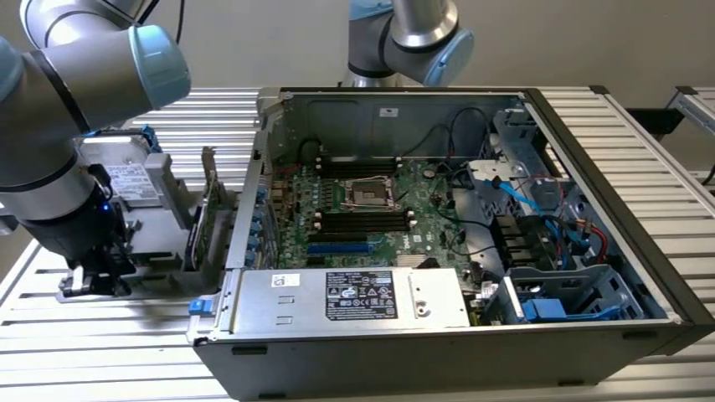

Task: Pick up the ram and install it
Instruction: 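Pick up the ram and move it above insertion slot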

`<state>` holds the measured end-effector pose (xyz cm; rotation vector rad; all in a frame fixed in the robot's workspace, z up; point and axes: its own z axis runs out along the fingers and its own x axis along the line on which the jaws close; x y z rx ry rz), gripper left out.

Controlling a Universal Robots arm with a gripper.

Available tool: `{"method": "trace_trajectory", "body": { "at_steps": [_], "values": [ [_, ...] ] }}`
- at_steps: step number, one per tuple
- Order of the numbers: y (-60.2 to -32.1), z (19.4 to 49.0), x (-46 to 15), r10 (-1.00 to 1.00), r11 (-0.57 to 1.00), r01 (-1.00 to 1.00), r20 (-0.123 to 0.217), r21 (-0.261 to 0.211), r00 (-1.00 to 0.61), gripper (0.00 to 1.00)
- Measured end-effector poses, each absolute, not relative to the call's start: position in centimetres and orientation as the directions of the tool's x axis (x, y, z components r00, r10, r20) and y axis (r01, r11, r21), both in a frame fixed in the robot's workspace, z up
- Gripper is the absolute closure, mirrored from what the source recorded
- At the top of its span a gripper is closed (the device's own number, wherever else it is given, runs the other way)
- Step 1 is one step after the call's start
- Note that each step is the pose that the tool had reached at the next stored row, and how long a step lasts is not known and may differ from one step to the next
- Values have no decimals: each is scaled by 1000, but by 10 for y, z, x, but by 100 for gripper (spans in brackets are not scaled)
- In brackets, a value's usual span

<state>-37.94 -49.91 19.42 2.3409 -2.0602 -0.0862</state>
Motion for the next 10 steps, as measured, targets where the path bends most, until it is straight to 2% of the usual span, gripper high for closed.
{"method": "trace_trajectory", "body": {
  "at_steps": [10],
  "values": [
    [-499, 194, -379, -995, -99, -994, -27, 53, 98, 61]
  ]
}}
